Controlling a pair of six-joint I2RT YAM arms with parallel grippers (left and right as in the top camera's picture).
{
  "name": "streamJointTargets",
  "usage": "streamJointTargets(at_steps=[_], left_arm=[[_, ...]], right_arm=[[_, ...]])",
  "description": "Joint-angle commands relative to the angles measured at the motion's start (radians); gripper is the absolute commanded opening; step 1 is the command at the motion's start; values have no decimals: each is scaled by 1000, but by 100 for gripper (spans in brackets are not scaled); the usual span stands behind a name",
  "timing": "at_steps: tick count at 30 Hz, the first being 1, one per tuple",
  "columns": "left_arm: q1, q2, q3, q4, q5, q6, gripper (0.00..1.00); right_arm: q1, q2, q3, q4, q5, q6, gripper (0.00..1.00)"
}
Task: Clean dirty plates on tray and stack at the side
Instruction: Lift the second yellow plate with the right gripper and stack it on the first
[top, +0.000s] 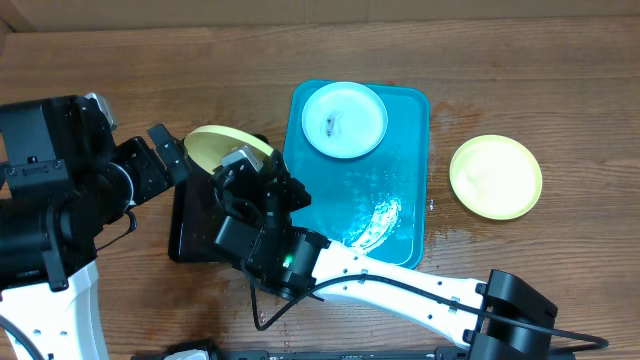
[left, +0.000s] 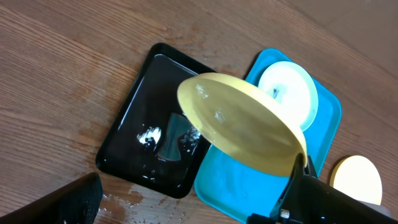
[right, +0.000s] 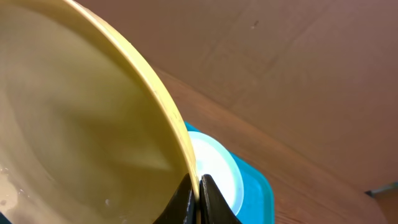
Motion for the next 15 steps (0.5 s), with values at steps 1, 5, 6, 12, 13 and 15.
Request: streamJointTargets(at_steps=[1, 5, 6, 12, 13, 15], left_arm=[[10, 13, 15, 0, -11, 30, 100], [10, 26, 15, 0, -11, 30, 100], [10, 29, 15, 0, -11, 30, 100], [10, 59, 15, 0, -11, 30, 100], [10, 64, 15, 0, -12, 30, 100], [9, 78, 15, 0, -11, 30, 100]], right_arm=[[3, -41, 20, 8, -26, 4, 4], [-3, -41, 20, 8, -26, 5, 4], [-5, -41, 20, 8, -26, 4, 4], [-6, -41, 20, 8, -26, 4, 4], [-6, -41, 20, 8, -26, 4, 4], [-6, -41, 20, 8, -26, 4, 4]])
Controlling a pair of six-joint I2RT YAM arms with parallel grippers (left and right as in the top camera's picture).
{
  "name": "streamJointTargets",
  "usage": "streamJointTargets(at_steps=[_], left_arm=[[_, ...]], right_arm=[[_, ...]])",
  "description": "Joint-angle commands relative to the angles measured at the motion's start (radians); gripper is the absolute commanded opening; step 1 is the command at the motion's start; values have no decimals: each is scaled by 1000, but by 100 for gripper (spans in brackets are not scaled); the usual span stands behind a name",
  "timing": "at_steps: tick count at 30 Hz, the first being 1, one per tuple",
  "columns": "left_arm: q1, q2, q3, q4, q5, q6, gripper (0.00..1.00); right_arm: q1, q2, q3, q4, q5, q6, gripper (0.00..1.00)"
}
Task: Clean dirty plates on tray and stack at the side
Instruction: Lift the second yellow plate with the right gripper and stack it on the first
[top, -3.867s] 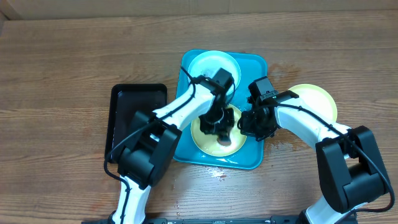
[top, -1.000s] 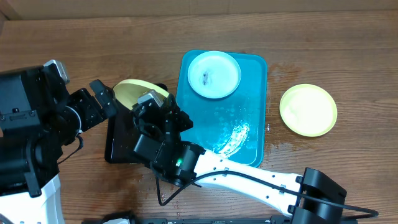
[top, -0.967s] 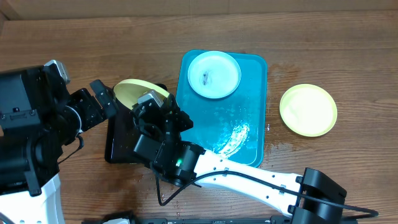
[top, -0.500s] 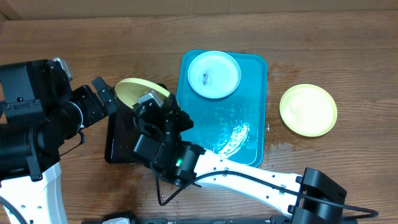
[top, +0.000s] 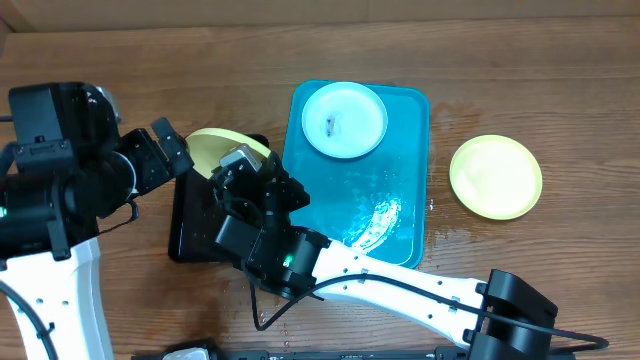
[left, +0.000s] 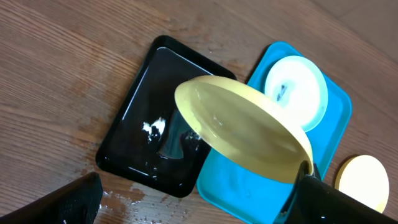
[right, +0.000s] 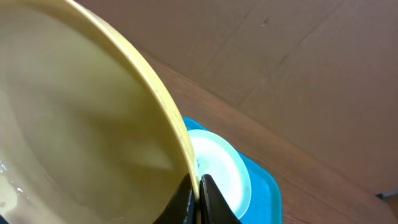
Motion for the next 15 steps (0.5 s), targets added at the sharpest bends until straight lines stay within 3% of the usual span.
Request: streamJointTargets(at_steps=[1, 13, 15], left_arm=[[5, 26, 15, 1, -11, 30, 100], [6, 99, 15, 1, -13, 31, 100], [6, 111, 15, 23, -75, 30, 100]], right_arm=[[-3, -41, 20, 8, 10, 4, 4], [-23, -41, 20, -2, 10, 4, 4], [-23, -41, 20, -3, 10, 4, 4]])
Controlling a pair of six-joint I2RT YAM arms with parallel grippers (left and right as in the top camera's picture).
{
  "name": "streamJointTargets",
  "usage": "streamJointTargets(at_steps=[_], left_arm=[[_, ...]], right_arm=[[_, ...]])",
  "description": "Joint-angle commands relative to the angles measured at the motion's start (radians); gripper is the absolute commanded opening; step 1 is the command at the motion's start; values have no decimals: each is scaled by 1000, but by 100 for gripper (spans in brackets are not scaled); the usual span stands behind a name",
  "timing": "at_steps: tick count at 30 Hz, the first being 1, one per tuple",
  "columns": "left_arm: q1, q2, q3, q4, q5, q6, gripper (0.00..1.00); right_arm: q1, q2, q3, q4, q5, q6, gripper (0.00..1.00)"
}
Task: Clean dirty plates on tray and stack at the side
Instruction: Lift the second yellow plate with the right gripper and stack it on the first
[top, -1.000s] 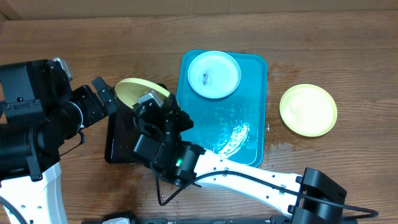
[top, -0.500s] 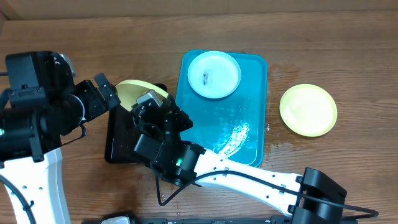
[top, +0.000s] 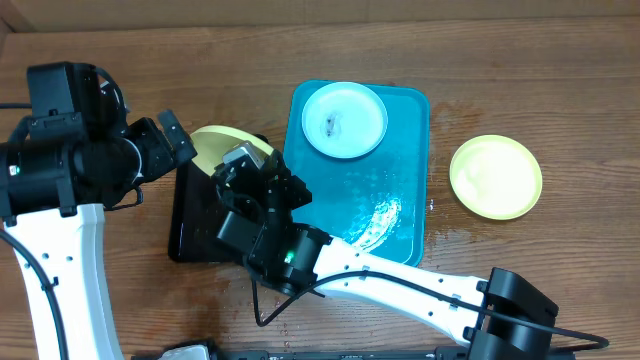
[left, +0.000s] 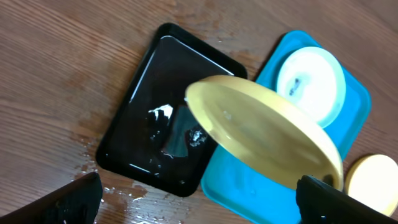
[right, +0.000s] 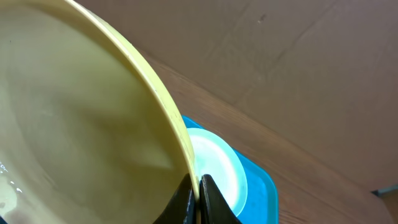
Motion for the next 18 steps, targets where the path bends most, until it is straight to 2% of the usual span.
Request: streamJointTargets(at_steps=[1, 5, 8, 9, 11, 13, 15, 16, 18], left_arm=[[6, 25, 15, 40, -90, 30, 100], [5, 27, 15, 42, -18, 58, 100], [5, -10, 21, 43, -13, 72, 100], [5, -32, 25, 47, -15, 74, 100], [5, -84, 31, 55, -16, 87, 100], [5, -156, 32, 53, -35, 95, 99], [5, -229, 32, 45, -68, 94, 100], [5, -260, 32, 45, -72, 94, 100], [5, -321, 32, 46, -66, 93, 100]], right_arm=[[-8, -41, 20, 4, 11, 4, 4], [-8, -41, 20, 0, 13, 6, 4], [-11, -41, 18, -31, -56, 135, 4], [-15, -41, 11, -37, -142, 181, 4], [-26, -37, -2, -32, -281, 175, 4], [-41, -32, -5, -32, -220, 156, 4], [-69, -33, -3, -32, -134, 214, 4], [-79, -33, -3, -32, -149, 238, 4], [-112, -33, -3, -47, -304, 268, 4]])
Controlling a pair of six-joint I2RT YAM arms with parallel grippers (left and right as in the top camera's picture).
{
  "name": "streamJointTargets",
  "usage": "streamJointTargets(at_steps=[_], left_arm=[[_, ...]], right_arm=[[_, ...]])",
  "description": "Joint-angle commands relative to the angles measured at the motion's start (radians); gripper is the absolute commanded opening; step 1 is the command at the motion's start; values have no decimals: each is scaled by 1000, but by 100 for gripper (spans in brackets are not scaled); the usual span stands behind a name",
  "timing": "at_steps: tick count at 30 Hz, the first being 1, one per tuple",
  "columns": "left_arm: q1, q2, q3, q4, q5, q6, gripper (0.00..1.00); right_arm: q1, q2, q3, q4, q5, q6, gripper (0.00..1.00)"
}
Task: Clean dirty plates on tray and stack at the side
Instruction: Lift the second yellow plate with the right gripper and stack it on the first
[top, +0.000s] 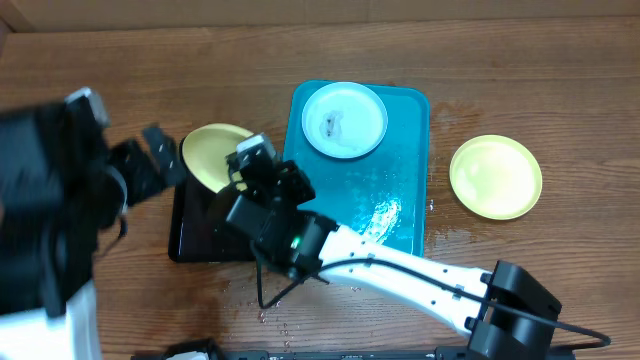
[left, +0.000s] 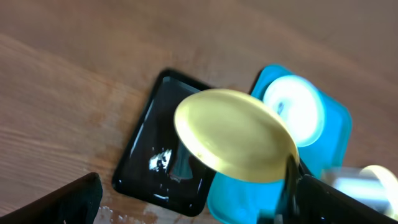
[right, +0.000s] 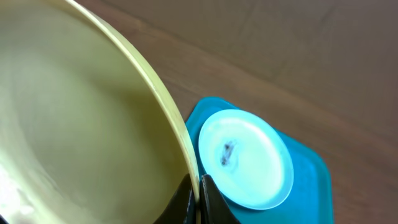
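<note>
A yellow plate hangs tilted over the black tray, its rim pinched by my right gripper. The right wrist view shows the fingers shut on the yellow plate's edge. A white plate with a dark smear lies at the far end of the blue tray. A second yellow plate lies on the table to the right. My left gripper, blurred, stands open left of the held plate, holding nothing.
The black tray holds wet white specks. Water shines on the blue tray and on the wood near its right edge. A cardboard wall runs along the table's far side.
My right gripper has turned the yellow plate so its face shows rounder from above, and the right wrist now looks down on the white plate. The left arm has moved and is blurred.
My right gripper held the yellow plate by its rim, tilted over the black tray, at every moment. The open left gripper stood close beside the plate at first, then farther left and higher each time. Now the plate is turned more face-up.
</note>
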Motion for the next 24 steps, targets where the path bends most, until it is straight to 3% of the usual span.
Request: streamJointTargets(at_steps=[1, 6, 14, 18, 24], left_arm=[[5, -143, 31, -2, -22, 23, 100], [5, -216, 31, -3, -34, 23, 100], [5, -224, 31, -2, -42, 23, 100], [5, -222, 31, -2, -41, 23, 100], [5, -218, 31, -3, -42, 23, 100]], right_arm=[[-74, -37, 0, -27, -210, 121, 4], [-208, -103, 27, -110, -492, 333, 4], [-773, -296, 61, -346, -1019, 337, 4], [-1135, -275, 56, -546, -1109, 285, 4], [-1467, -175, 3, -697, -1110, 207, 4]])
